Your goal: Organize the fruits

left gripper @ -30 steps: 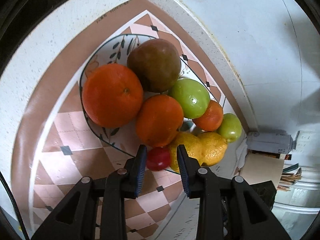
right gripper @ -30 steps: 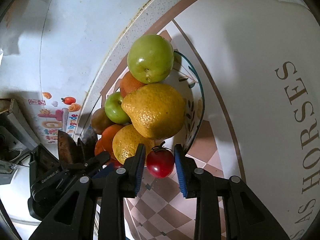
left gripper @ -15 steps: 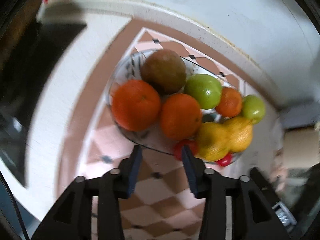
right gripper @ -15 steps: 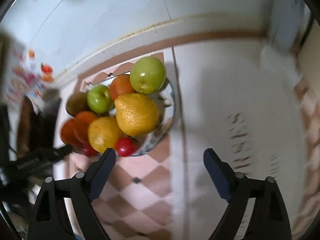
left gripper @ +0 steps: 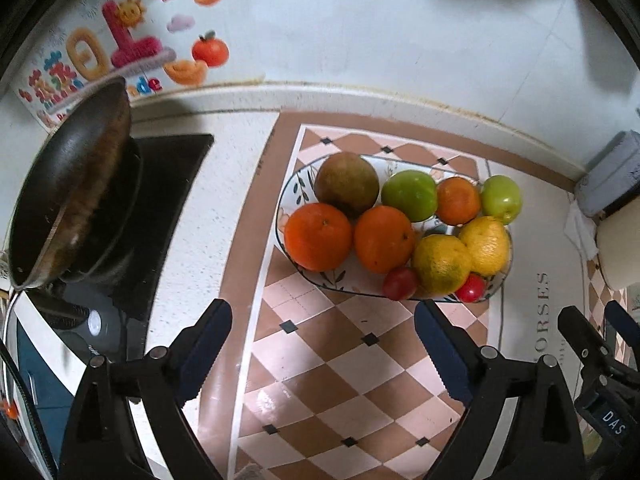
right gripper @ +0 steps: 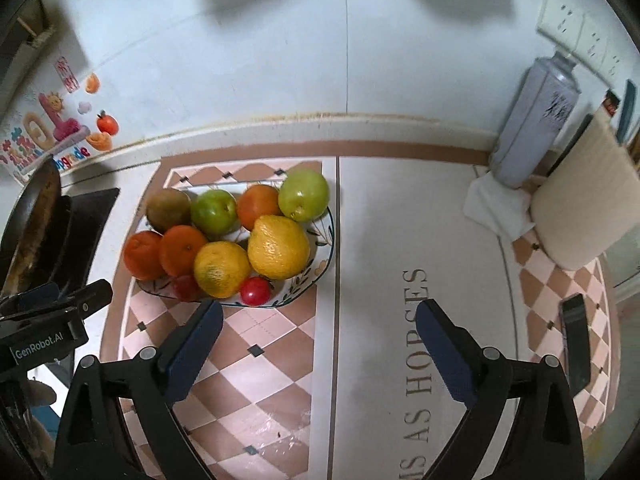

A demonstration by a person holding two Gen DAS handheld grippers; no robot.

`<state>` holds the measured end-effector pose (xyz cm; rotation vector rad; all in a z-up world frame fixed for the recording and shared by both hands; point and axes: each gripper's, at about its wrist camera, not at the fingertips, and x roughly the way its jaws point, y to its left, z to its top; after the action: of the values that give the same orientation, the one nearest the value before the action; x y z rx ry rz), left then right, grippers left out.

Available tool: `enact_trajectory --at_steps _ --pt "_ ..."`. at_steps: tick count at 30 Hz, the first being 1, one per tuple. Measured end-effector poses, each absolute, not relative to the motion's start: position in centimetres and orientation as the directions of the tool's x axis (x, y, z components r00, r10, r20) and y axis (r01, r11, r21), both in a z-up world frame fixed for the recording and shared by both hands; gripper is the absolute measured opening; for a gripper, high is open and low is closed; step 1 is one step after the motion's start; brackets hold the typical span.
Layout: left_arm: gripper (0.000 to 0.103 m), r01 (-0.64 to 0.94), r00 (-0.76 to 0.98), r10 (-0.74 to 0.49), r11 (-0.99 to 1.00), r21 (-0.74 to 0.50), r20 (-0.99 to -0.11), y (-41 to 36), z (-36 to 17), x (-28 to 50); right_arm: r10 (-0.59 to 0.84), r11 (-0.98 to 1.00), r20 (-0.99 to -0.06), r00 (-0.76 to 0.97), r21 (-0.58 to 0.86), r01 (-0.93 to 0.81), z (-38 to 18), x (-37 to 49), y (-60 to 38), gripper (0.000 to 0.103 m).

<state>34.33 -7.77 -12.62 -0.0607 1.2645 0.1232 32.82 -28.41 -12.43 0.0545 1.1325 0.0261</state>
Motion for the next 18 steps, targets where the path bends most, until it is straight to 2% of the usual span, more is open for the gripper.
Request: enact_trajectory --at_steps 18 --pt "0.093 -0.032 0.520 0.018 0.999 0.002 -0.854 -7.2 0.3 20.5 0.032 0.998 -0.809 0.587 0.062 0.032 0.5 16.8 -27.6 0.099"
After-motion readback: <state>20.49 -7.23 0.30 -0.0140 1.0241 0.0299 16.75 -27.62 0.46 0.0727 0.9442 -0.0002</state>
